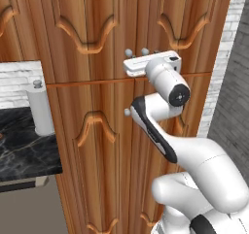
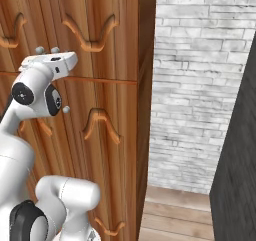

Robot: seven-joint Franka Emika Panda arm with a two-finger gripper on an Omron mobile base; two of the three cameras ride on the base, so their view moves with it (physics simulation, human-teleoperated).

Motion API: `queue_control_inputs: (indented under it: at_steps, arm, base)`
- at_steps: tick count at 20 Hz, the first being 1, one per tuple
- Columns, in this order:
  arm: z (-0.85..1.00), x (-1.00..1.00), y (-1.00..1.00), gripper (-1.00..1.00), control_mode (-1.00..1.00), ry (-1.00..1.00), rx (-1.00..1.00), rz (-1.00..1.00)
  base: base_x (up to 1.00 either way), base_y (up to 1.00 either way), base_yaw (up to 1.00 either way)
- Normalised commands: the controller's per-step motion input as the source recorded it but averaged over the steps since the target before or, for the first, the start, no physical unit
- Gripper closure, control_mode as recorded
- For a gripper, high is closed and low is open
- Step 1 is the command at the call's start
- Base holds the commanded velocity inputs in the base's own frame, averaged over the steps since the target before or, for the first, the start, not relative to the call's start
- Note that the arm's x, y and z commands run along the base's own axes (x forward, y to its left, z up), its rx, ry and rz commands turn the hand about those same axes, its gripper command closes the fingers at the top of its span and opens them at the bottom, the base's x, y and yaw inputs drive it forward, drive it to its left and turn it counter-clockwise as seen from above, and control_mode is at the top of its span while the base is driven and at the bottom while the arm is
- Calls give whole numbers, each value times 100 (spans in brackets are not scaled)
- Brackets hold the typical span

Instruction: Open the cabinet, retrieve the rolling pin, and place it next to the meat on the cutting board to prepare for tenderizing.

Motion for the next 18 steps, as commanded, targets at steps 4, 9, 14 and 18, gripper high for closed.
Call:
queue_control_inputs:
  at_steps: [4,9,14,18]
  arm:
    - [29,-10,1,-100,-100,-9,0,0]
    - [34,-9,0,-100,-100,-8,0,0]
    - [32,-7,0,-100,-100,-8,-1,0]
    - [0,-31,1,-100,-100,-1,0,0]
  base:
    - [0,0,0]
    - [0,0,0]
    - [0,0,0]
    - [0,0,0]
